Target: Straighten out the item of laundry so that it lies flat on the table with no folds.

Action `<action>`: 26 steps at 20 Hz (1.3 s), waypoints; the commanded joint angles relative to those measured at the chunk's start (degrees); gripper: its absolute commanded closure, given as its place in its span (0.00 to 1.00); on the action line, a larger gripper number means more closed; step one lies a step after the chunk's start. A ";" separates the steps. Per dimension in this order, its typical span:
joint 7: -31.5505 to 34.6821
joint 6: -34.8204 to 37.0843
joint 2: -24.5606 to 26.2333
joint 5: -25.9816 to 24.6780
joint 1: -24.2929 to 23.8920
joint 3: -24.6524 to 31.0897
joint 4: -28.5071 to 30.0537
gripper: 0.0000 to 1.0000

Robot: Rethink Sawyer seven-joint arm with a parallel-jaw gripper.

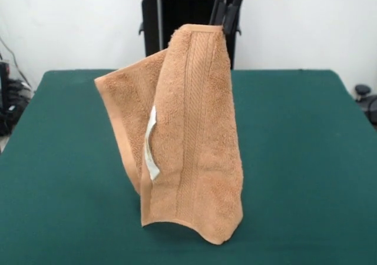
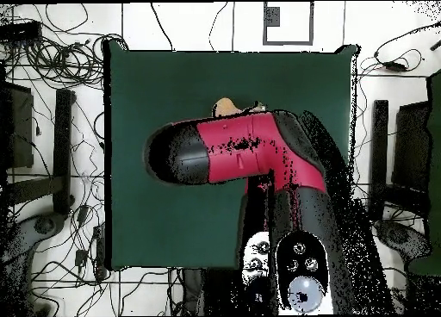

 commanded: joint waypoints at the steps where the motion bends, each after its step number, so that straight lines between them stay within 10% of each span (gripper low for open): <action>1: 16.83 -0.69 6.60 3.84 4.21 -1.68 0.26 1.00; 26: 19.74 -1.68 27.23 10.17 16.28 -7.20 -17.72 1.00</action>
